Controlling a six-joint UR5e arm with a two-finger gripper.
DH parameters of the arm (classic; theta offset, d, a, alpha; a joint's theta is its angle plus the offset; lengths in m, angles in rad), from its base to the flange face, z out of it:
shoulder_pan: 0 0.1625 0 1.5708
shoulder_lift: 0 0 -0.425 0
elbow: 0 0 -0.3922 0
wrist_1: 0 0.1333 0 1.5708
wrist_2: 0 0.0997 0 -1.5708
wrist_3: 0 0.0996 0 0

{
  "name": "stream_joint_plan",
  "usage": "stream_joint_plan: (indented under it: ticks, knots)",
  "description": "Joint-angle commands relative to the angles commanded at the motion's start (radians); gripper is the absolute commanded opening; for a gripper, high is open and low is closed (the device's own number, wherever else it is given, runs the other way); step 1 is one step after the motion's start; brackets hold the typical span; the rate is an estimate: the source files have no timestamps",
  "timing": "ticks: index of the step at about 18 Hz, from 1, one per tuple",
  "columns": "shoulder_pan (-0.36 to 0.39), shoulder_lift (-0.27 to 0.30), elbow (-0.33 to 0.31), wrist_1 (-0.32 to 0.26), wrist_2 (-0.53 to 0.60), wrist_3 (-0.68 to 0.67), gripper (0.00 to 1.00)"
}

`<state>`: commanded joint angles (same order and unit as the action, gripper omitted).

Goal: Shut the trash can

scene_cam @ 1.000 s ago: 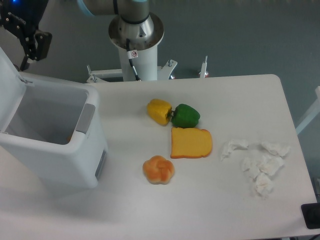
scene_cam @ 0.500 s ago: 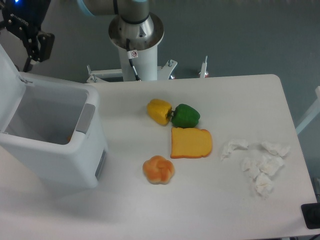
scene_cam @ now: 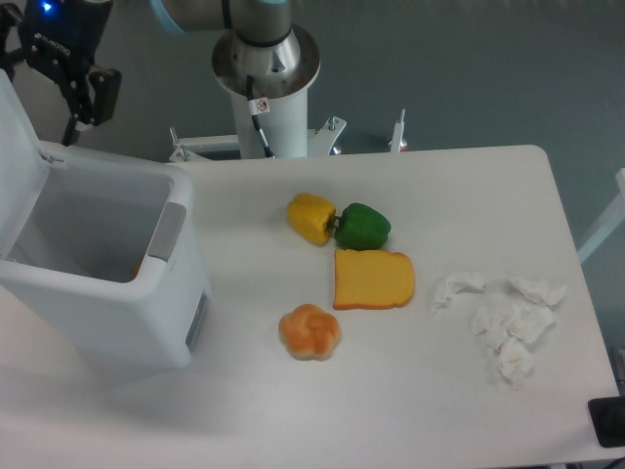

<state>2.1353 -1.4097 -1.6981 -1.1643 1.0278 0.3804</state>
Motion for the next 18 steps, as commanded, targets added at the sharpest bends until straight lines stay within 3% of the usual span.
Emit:
stream_joint_plan:
  ticks: [18]
  knots:
    - [0.115, -0.012, 0.009, -0.002, -0.002, 0.002, 1.0]
